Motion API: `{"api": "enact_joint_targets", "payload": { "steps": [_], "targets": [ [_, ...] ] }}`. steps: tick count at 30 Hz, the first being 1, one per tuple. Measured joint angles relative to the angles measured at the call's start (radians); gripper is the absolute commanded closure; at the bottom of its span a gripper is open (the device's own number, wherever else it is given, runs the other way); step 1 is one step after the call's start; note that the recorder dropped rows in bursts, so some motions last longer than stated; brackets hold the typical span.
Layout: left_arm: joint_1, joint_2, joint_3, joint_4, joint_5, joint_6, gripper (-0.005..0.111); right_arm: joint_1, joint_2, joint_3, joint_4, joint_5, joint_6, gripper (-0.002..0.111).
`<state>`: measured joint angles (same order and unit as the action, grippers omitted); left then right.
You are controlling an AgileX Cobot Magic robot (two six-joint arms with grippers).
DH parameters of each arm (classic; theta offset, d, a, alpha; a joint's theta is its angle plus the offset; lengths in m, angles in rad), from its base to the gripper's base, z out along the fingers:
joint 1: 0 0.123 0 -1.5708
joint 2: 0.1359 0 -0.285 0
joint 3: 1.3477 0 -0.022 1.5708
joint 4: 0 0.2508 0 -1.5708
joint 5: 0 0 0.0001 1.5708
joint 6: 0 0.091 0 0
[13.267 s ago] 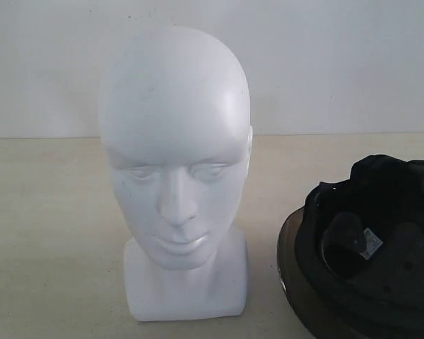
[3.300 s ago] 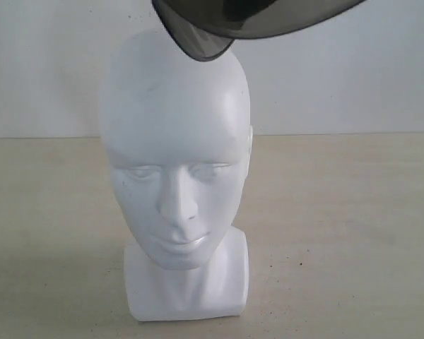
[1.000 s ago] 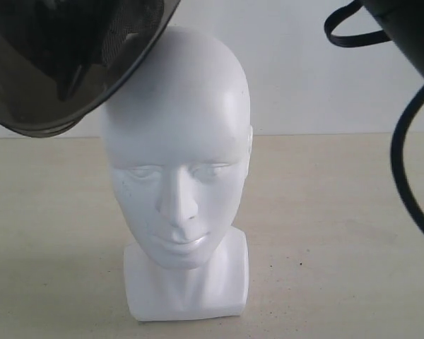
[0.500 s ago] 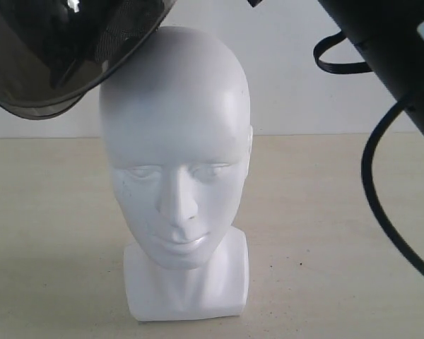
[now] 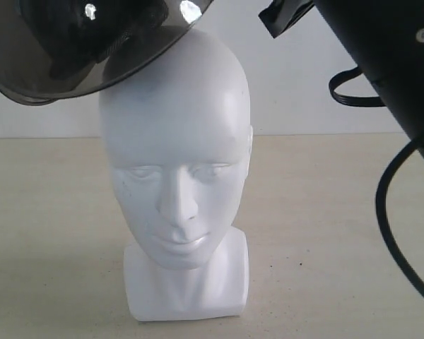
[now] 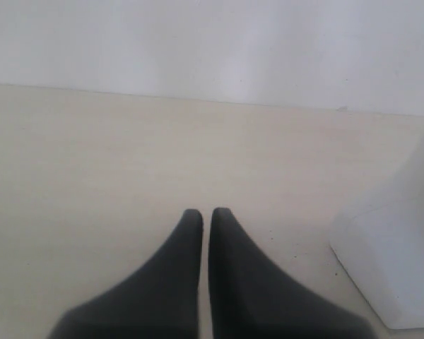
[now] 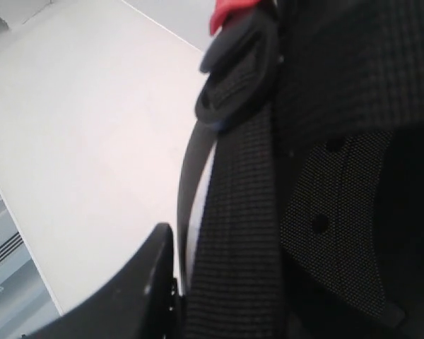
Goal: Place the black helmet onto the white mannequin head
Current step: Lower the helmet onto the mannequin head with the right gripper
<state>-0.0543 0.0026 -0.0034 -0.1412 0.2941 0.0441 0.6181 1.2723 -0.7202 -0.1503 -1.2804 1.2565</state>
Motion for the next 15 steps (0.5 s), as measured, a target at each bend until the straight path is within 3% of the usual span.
{"api": "enact_joint_targets", "payload": {
  "steps": [15],
  "targets": [
    [0.000, 0.000, 0.000, 0.000, 0.000, 0.000, 0.102, 0.000, 0.068, 0.002, -0.018, 0.024, -0.030, 0.108]
  ]
}}
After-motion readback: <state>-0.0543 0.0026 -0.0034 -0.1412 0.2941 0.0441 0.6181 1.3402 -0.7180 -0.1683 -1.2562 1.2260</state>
